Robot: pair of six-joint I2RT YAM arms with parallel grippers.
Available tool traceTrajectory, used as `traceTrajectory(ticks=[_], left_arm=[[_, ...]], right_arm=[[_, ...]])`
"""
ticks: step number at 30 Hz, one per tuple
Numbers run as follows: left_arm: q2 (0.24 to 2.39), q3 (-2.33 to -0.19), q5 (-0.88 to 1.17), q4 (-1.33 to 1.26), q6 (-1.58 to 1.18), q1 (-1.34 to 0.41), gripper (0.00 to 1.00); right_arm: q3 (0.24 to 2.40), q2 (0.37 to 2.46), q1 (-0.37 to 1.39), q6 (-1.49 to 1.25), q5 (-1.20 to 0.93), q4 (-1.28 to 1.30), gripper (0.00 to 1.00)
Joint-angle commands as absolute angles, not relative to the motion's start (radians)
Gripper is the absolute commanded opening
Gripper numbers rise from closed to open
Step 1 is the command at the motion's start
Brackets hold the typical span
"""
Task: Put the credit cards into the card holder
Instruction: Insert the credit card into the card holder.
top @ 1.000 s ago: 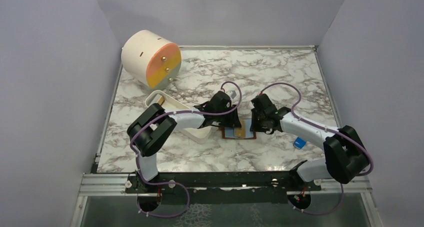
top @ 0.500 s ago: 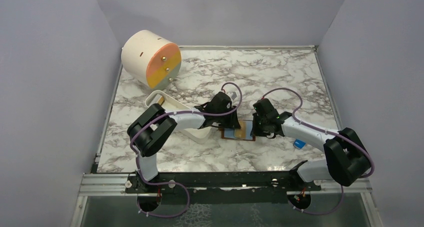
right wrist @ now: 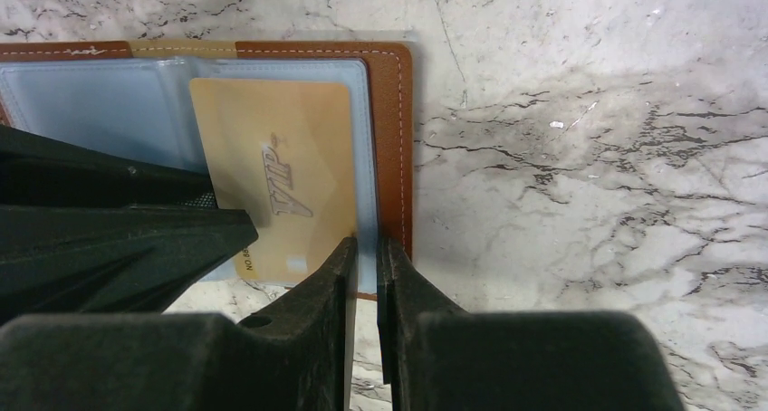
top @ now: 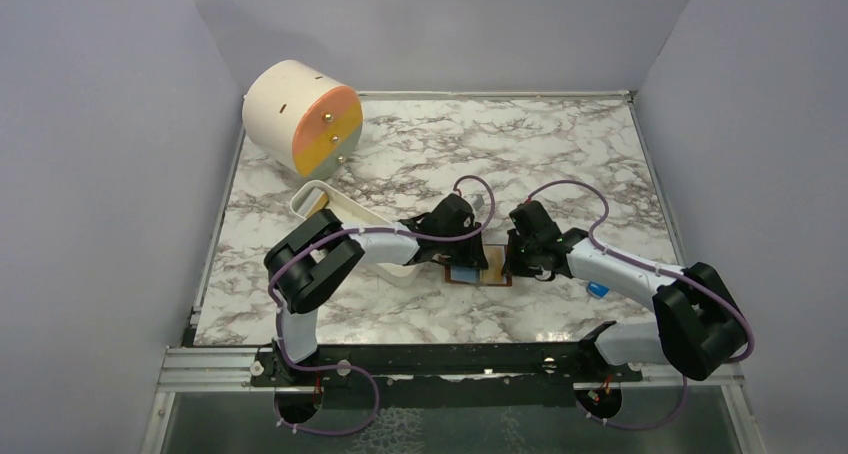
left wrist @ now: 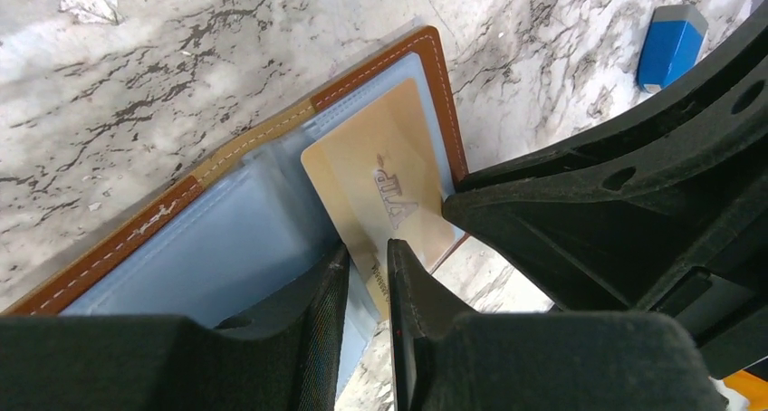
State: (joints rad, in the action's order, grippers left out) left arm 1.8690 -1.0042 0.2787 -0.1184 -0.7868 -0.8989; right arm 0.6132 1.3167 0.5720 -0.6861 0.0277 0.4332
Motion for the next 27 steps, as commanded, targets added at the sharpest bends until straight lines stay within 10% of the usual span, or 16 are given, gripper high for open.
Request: traceTrajectory(ticks=[1,27], left_arm=[[1.868,-1.054,0.275,-0.117,-0.77,-0.918,0.26],[1.892,-1.017,0.37,-0.236,-0.884,-0.911,0.39]], right_arm=[[0.624,1.3,0.57,-0.698,0.023,0.431,0.14],[0.634,1.307,0.569,-0.681,0.098,0.433,0.14]])
